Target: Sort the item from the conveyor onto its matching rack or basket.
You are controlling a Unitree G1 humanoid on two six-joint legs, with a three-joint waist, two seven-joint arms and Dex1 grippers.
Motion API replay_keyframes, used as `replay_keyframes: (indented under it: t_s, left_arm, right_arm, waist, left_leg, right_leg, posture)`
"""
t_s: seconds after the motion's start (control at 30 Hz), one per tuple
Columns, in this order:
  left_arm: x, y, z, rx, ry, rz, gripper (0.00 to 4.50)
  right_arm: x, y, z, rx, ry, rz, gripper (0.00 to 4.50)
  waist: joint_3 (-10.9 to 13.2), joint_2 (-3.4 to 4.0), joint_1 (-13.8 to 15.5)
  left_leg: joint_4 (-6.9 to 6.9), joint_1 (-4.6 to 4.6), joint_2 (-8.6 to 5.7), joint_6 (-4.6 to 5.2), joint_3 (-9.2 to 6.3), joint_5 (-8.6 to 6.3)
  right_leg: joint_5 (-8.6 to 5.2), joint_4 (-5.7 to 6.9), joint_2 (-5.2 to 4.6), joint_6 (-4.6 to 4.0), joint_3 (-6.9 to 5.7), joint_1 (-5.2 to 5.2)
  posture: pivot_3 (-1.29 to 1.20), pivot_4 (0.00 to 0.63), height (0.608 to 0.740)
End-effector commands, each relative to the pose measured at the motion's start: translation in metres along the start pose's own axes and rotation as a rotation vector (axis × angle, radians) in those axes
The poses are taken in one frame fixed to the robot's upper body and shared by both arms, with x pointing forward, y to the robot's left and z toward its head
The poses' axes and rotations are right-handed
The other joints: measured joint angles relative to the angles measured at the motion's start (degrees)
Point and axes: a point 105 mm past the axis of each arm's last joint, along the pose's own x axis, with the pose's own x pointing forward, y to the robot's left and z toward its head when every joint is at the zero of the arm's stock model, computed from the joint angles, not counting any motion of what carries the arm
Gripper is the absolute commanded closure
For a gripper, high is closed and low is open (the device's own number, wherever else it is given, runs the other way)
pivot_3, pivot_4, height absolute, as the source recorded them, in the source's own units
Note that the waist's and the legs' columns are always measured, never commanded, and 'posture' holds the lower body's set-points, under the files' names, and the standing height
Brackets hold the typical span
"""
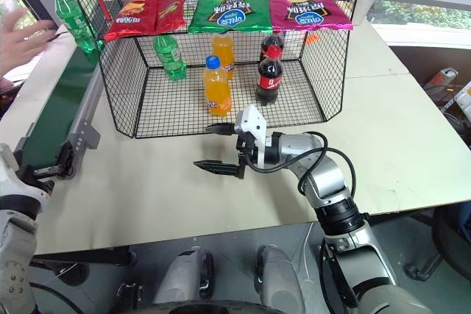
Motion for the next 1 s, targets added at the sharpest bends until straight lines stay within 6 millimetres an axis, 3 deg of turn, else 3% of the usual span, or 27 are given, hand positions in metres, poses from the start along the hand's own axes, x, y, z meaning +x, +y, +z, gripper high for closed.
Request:
replay_keyframes:
  t_s: [0.03, 0.27, 0.53, 1.0]
  left_arm:
    - [-0.002, 0.011, 0.009, -0.004, -0.035, 0.037, 0.03]
    - [-0.003, 0.028, 0.002, -0.017, -0.012, 0.083, 0.03]
    - [-0.004, 0.034, -0.003, 0.001, 0.004, 0.1, 0.03]
    - [0.006, 0.027, 0.003, 0.047, -0.015, 0.06, 0.03]
  right_arm:
    - [-0.001, 0.001, 0.016, -0.056, -0.049, -0.004, 0.0]
    - [-0.001, 0.0, 0.012, -0.069, -0.02, -0.013, 0.0]
    - [-0.001, -0.001, 0.013, -0.079, -0.019, -0.016, 0.0]
    - [0.002, 0.001, 0.019, -0.088, -0.053, -0.02, 0.0]
  waist:
    - [0.0, 0.0, -0.1]
    - [0.0, 0.0, -0.1]
    - [0.0, 0.0, -0.1]
    - [0.0, 0.0, 0.0]
  left_leg:
    - [0.0, 0.0, 0.0, 0.0, 0.0, 0.0]
    - [-0.01, 0.0, 0.0, 0.0, 0.0, 0.0]
    - [-0.01, 0.0, 0.01, 0.0, 0.01, 0.0]
    - [-0.01, 0.0, 0.01, 0.0, 0.01, 0.0]
  right_leg:
    - [0.0, 0.0, 0.0, 0.0, 0.0, 0.0]
    - [0.0, 0.0, 0.01, 0.0, 0.0, -0.01]
    - [-0.05, 0.0, 0.0, -0.09, 0.0, -0.01]
    - [-0.09, 0.0, 0.0, -0.15, 0.0, -0.02]
  posture:
    - [0.0, 0.15, 0.74]
    - [0.0, 0.15, 0.74]
    - [0.0, 0.15, 0.74]
    - [0.0, 0.15, 0.74]
